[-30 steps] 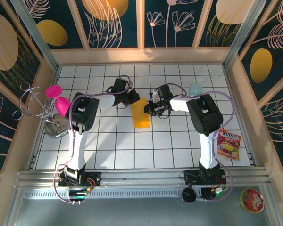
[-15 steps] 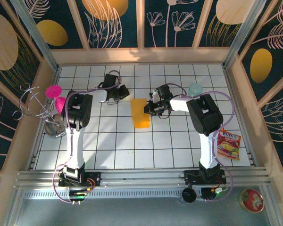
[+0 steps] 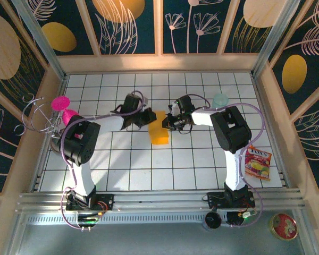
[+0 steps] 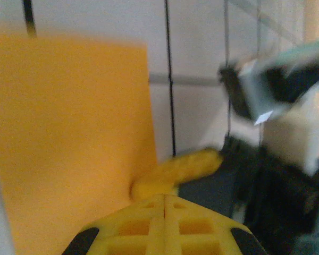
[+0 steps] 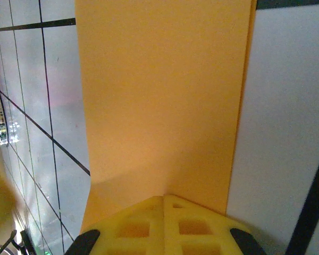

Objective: Fold a paper plane with a square sheet of paper (pick it up from the middle)
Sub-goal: First fold the square sheet of paper in half at the center of the table.

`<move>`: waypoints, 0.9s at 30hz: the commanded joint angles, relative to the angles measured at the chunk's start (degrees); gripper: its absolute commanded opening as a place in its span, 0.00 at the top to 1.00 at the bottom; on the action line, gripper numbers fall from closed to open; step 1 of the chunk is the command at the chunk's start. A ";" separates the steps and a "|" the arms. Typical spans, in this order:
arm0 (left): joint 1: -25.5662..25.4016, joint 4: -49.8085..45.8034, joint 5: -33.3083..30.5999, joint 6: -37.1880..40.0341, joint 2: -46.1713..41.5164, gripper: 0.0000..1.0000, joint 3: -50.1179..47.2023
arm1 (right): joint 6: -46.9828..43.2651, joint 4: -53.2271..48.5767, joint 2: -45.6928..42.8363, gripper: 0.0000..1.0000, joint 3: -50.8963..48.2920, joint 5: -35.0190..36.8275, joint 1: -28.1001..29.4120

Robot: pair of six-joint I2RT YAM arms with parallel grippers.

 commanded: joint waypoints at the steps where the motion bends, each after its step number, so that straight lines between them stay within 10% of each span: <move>1: -0.60 2.28 3.09 -3.24 0.90 1.00 -2.81 | -2.85 -11.86 10.99 1.00 -6.62 23.62 -2.42; 27: -1.06 -13.94 -6.50 3.07 -7.55 1.00 -16.47 | -3.02 -11.41 10.39 1.00 -7.71 24.94 -2.46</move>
